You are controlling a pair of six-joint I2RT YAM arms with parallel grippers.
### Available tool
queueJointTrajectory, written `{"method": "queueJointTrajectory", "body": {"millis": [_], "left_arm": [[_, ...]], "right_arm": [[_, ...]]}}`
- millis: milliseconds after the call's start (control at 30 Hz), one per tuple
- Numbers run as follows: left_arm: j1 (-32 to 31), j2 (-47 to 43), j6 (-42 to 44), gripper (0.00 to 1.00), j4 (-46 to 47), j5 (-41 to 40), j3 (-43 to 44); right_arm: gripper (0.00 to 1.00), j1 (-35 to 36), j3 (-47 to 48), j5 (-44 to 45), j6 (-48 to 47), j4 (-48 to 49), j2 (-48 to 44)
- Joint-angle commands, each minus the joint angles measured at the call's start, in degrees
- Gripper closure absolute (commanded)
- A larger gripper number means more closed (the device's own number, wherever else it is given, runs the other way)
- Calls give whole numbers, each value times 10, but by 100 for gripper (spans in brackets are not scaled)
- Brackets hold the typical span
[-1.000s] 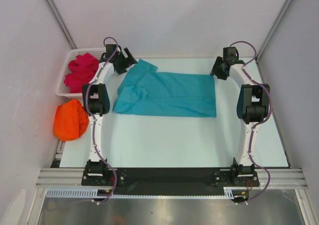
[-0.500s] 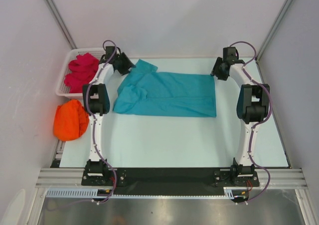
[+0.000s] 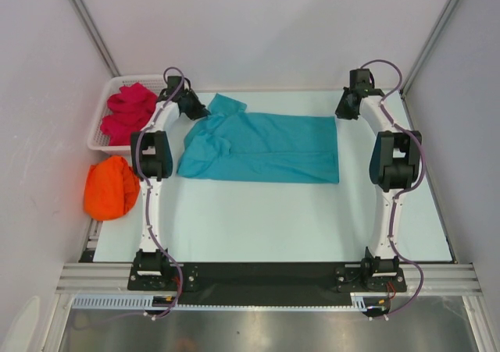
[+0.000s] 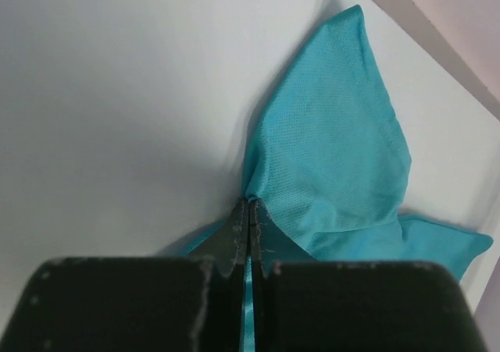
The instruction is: Fold and stack the t-shirts
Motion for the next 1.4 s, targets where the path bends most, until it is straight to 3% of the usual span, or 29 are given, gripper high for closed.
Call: {"method": "queueJointTrajectory", "body": {"millis": [0,233,267,333,433,533,1167,1267,1367], "left_arm": [[-2,-53,25,100,-11,-11,-4],[-1,-68,40,100,-20,-17,-5],[-1,-68,40,100,-21,-15,-5],[-1,-69,40,100,-21,-14,-7],[-1,-71,46,100,-22,-14,-14],[-1,-73,50,100,-21,-18,-21],[-1,-68,57,100,-23,-17,-20],[-1,-69,57,100,-23,-18,-20],[-1,-68,59,100,-25,-20,-20]], "right_arm": [[100,-3,42,21,-11,-18,19],[100,-2,64,25,-18,-26,24],[90,-3,72,27,-20,-30,27],[62,-7,78,26,-20,-32,41],[47,-8,93,23,-21,-31,67],[44,-8,124,13,-21,-38,97],[50,9,199,-2,-15,-43,152],[59,12,207,-8,-13,-47,161],[98,14,209,-10,-14,-47,167]]}}
